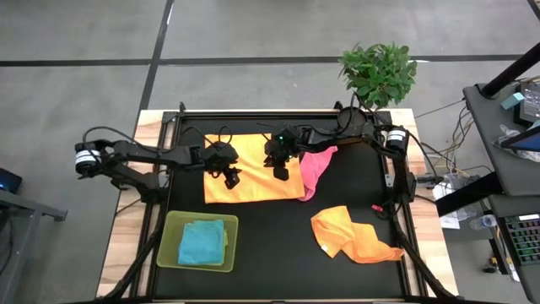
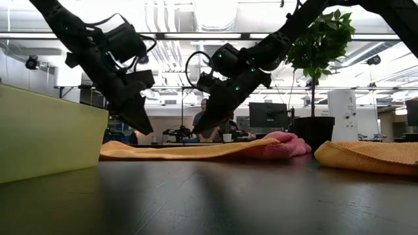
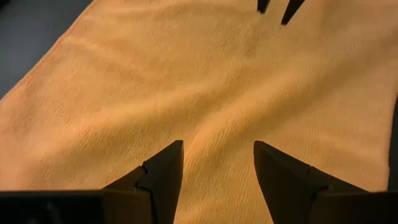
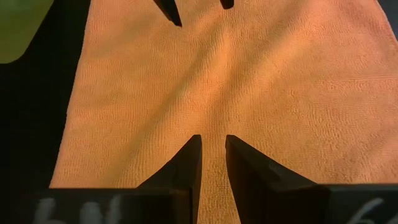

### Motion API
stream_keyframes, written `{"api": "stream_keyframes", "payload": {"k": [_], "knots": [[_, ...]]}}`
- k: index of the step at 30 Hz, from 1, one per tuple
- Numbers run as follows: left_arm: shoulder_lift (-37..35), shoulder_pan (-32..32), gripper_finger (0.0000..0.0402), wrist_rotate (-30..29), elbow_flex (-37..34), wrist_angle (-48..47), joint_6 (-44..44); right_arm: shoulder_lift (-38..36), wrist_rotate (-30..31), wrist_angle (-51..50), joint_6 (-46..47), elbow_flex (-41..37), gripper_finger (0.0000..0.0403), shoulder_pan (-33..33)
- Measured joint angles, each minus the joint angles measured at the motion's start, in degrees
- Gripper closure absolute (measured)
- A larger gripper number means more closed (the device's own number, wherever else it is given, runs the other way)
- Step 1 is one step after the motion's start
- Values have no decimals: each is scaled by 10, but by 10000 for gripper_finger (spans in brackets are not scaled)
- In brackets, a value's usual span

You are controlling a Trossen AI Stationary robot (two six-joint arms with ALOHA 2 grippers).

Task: Fold microfiber towels
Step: Fold the left orange microfiber towel

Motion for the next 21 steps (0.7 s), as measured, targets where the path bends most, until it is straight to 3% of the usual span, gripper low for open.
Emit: {"api": "stream_keyframes", "payload": {"k": [21], "knots": [[35, 1, 221, -3, 0, 68, 4, 0, 20, -2, 1, 0, 339, -1]]}}
